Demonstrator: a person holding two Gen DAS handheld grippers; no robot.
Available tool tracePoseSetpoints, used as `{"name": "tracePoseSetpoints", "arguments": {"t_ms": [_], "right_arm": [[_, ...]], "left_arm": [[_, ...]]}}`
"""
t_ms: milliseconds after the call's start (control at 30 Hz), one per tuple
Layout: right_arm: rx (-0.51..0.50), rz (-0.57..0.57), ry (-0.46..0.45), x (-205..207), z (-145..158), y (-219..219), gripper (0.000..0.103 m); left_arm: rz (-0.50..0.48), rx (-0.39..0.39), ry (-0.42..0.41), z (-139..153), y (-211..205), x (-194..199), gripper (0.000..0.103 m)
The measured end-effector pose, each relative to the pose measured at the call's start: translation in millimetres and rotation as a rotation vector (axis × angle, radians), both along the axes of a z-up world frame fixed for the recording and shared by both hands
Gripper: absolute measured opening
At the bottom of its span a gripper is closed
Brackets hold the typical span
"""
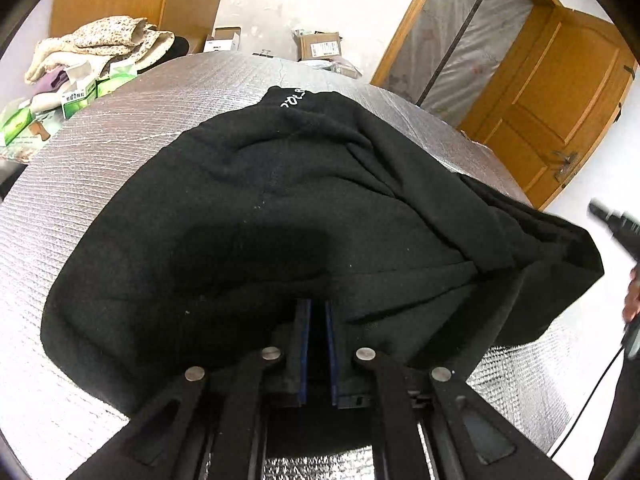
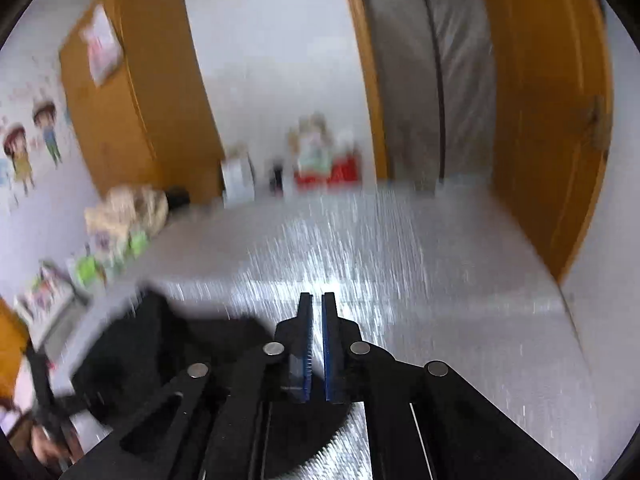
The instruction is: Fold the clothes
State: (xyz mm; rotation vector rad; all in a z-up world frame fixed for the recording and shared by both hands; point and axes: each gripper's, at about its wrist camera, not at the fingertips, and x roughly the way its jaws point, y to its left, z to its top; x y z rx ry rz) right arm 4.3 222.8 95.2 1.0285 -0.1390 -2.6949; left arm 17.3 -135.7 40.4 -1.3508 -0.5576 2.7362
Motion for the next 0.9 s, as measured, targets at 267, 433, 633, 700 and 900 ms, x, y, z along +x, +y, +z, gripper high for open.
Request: {"name": "tracePoseSetpoints", "arguments": {"t_ms": [267,433,633,700,900], "right_arm": [[-0.183,0.043,-0.178,0,-65,10,0.036],[-0.232,0.179,-0.204,8,-73,-23,0.036],[-0.242,0.156,-0.144,36,-61,-15,0.036],[-0.245,0.144,-0.115,44,-54,-9,0.037],[-0.246,0.097,-0.095,39,-48,-4,0.039]], "left_arm": [[-0.101,0.028,0.032,14,25,-6,0.008],[-0.254,0.085,0.007,8,59,-17,0.008],[-0.343,0.066,-0.009,4,81,-15,0.009],[-0.339,0.059,0.006,8,81,-18,0.008],[-0.326,0.036,0.052,23,81,-26,0.009]]}}
